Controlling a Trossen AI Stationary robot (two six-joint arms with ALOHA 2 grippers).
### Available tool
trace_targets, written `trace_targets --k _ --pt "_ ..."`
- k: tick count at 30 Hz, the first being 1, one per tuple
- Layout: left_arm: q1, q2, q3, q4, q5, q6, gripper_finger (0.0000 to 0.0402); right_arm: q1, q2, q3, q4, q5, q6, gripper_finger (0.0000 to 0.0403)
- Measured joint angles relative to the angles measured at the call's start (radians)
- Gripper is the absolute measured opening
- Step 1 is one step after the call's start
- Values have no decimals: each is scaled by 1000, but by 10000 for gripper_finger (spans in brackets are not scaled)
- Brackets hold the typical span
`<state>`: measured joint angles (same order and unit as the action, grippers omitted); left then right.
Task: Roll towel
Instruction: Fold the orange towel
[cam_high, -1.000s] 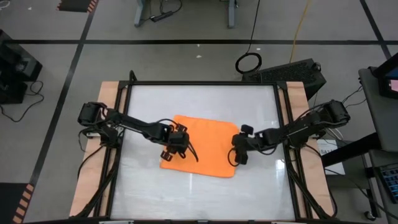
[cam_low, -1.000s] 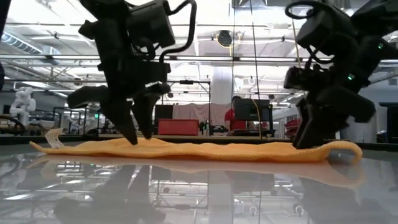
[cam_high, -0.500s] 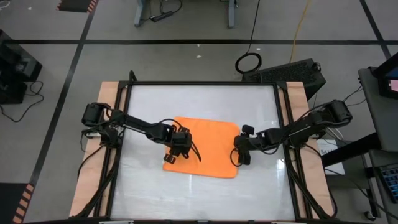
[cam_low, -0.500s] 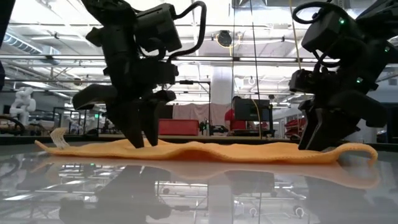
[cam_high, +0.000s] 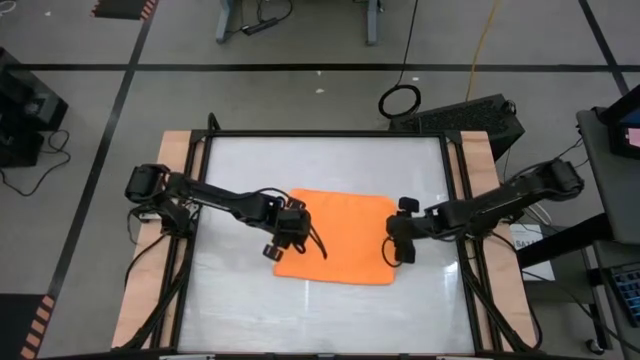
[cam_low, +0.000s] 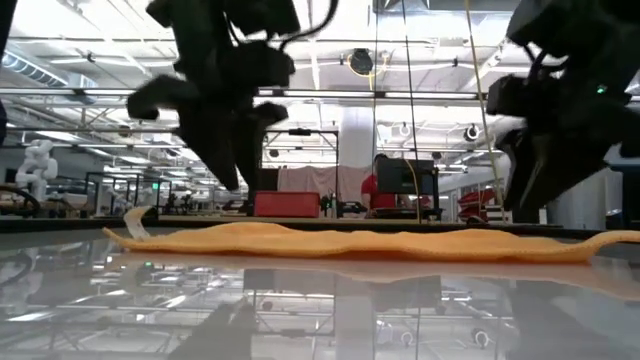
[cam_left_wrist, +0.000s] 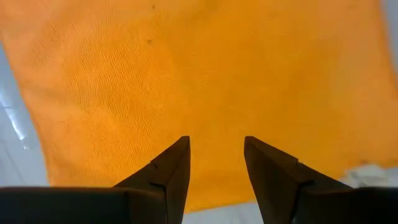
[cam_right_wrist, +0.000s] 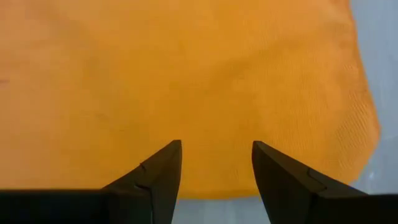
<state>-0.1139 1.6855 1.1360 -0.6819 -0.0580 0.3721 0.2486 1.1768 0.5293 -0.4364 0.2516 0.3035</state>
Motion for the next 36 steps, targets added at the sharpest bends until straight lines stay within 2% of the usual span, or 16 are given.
trace_targets --k 4,7,12,16,26,32,36 --pt "-42 -51 1 -22 36 -10 159 53 -54 5 25 -6 -1 187" --pt "-97 -73 1 -37 66 -53 159 112 -56 4 76 -58 0 187" --pt "-215 -71 -13 -47 68 -89 159 245 -8 5 224 -83 -8 187" --pt "-284 -70 -59 -19 29 -142 159 337 48 5 273 -73 -8 187" --pt "-382 -71 -148 41 -79 -211 159 465 175 18 303 54 32 187" --pt "-410 -69 -220 172 -80 -211 159 502 212 35 301 133 27 187" --pt "-412 -61 -271 247 -128 -218 159 514 233 35 288 147 52 187"
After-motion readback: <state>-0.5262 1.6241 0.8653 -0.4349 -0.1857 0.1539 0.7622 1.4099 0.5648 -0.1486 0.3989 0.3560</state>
